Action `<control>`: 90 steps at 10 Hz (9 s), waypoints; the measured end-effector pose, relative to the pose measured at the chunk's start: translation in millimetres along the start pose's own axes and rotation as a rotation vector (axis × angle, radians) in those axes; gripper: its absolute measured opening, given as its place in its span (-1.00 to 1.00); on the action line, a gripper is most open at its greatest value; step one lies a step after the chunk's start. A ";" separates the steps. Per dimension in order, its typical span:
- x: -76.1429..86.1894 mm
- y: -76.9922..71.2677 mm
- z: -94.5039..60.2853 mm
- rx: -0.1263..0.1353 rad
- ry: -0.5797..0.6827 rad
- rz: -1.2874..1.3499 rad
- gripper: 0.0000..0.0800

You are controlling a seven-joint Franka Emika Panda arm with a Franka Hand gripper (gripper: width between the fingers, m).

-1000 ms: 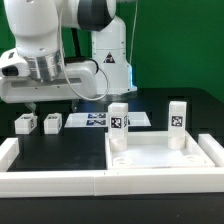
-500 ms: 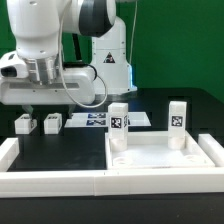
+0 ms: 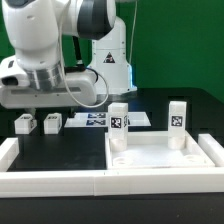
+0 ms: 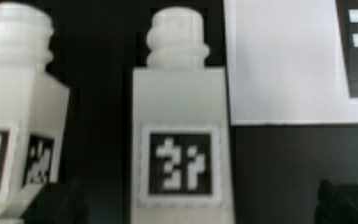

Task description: Assemble square table

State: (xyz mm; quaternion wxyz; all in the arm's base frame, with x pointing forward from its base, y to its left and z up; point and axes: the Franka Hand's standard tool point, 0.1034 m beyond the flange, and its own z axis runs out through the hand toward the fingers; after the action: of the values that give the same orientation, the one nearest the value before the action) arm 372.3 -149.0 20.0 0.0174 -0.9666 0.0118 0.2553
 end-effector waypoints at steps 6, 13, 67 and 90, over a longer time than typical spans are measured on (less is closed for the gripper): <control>-3.4 -9.7 14.9 0.029 -0.291 -0.035 0.62; -1.4 -9.1 18.6 0.032 -0.273 -0.111 -0.27; 116.9 -207.4 -183.0 0.072 1.027 0.108 -0.27; 174.4 -260.2 -166.6 0.041 1.111 0.028 -0.27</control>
Offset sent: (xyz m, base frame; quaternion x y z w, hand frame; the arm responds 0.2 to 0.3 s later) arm -0.0056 -0.0085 -0.0033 -0.0120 -0.1200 -0.0079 0.9927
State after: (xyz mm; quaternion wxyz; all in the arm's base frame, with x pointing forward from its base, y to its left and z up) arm 614.3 102.0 85.8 0.0239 -0.9552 0.0372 -0.2927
